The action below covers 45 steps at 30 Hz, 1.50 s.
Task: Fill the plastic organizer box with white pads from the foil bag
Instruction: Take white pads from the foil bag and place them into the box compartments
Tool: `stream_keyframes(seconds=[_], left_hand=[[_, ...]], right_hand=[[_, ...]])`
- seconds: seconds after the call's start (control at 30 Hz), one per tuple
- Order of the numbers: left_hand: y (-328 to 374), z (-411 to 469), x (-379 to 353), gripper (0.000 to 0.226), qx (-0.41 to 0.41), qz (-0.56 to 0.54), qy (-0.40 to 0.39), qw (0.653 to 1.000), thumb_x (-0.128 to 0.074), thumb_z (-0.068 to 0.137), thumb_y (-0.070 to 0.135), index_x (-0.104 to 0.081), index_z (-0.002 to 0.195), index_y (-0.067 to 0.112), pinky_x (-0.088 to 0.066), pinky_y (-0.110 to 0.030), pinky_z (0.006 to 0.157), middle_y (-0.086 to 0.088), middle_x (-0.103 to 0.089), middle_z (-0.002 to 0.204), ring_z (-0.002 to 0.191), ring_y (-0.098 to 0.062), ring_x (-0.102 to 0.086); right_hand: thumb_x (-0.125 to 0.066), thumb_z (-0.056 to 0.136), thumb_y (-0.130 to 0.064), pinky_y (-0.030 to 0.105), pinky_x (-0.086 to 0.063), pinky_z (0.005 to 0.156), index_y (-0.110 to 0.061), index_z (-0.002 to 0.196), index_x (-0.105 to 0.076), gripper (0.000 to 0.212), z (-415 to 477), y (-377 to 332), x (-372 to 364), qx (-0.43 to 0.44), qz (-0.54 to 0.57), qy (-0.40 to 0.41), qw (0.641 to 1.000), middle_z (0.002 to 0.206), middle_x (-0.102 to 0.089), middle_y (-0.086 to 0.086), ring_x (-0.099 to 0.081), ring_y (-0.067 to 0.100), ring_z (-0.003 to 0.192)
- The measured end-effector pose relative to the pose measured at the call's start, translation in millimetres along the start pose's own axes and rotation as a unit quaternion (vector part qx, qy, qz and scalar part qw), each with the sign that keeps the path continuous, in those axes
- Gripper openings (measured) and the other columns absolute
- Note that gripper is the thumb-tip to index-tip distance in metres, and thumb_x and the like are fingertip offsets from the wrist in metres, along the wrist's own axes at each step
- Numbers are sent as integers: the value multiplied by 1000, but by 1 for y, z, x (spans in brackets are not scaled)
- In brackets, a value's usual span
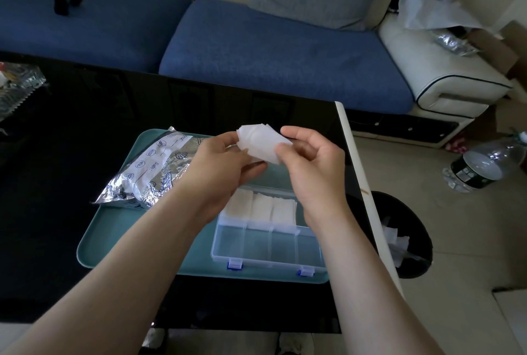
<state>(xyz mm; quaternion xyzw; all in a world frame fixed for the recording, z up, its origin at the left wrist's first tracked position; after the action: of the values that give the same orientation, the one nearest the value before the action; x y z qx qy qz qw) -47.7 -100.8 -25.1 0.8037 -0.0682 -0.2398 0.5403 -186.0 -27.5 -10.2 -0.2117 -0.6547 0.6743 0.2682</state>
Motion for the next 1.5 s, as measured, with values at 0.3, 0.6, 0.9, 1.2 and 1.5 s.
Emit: stream_keyframes(seconds=[0.3,0.6,0.9,1.2,1.5], left_hand=[[0,0,0,41,2,17,-19,1000,-56,97,-13,-61,135,3,-60,-42,100,-23,-74,118,109,-31,-76],[3,-1,2,32,-18,73,-27,997,-52,104,-6,-67,129,7,-63,-38,94,-16,-79,110,106,-29,-77],[9,-10,-3,35,-24,98,-66,993,-48,103,-12,-68,120,12,-62,-32,94,-13,-80,108,105,-22,-77],[7,-8,-1,31,-37,100,-57,993,-53,104,-6,-67,127,9,-62,-33,94,-12,-80,108,106,-24,-77],[4,-3,3,32,-27,82,-38,996,-48,106,-7,-67,126,8,-64,-35,90,-13,-80,108,105,-29,-77]], right_hand=[[-75,93,-14,9,-53,70,-24,117,-77,26,-1,5,-1,62,-118,4,991,106,-74,-12,-68,-4,94],[-67,101,-20,14,-54,85,-26,127,-72,27,0,6,-8,142,-204,-22,968,118,-72,-12,-65,3,110],[-68,101,-23,7,-51,77,-26,127,-73,27,1,10,-9,132,-219,-30,966,121,-70,-8,-65,-1,105],[-65,104,-27,4,-49,78,-25,134,-71,31,0,11,-12,115,-244,-61,961,125,-69,-6,-62,-7,100],[-74,97,-21,10,-54,65,-27,116,-75,20,-1,11,-7,25,-163,-58,985,97,-74,-13,-70,-4,87]])
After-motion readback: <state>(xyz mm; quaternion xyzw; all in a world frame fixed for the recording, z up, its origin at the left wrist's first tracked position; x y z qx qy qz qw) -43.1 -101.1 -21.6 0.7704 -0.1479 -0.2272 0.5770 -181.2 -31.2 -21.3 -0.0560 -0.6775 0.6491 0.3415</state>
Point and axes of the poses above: each hand's wrist, its own z-axis towards the middle knuckle, its own x-axis out of the back of the hand, y = z × x, the point moved 4 cm from there along z, towards the middle knuckle
